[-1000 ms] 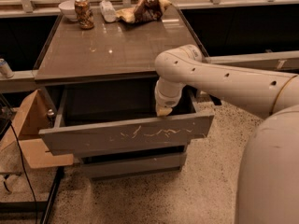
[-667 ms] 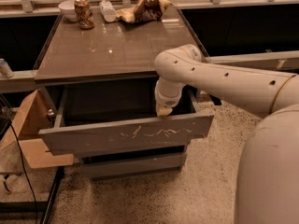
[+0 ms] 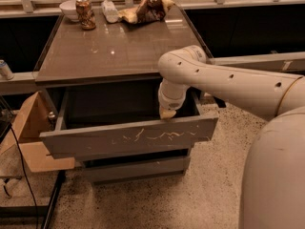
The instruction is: Open top drawer
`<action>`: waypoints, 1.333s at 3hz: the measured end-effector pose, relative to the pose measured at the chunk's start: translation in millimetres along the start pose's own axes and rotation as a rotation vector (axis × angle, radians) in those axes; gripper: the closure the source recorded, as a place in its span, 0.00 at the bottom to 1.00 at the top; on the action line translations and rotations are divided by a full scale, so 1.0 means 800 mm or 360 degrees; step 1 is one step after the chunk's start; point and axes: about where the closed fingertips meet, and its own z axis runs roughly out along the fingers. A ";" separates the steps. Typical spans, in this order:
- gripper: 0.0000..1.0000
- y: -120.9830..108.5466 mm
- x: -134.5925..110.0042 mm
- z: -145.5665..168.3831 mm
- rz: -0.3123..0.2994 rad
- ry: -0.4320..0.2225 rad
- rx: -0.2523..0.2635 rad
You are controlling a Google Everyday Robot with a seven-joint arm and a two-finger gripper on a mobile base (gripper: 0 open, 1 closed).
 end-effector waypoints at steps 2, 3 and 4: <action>0.00 0.000 0.000 0.000 0.0000 0.0000 -0.0001; 0.00 0.000 0.000 0.000 0.0000 0.0000 -0.0001; 0.17 0.000 0.000 0.000 0.0000 -0.0001 -0.0001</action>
Offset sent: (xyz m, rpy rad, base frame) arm 0.0000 0.0000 0.0000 0.0000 0.0000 0.0000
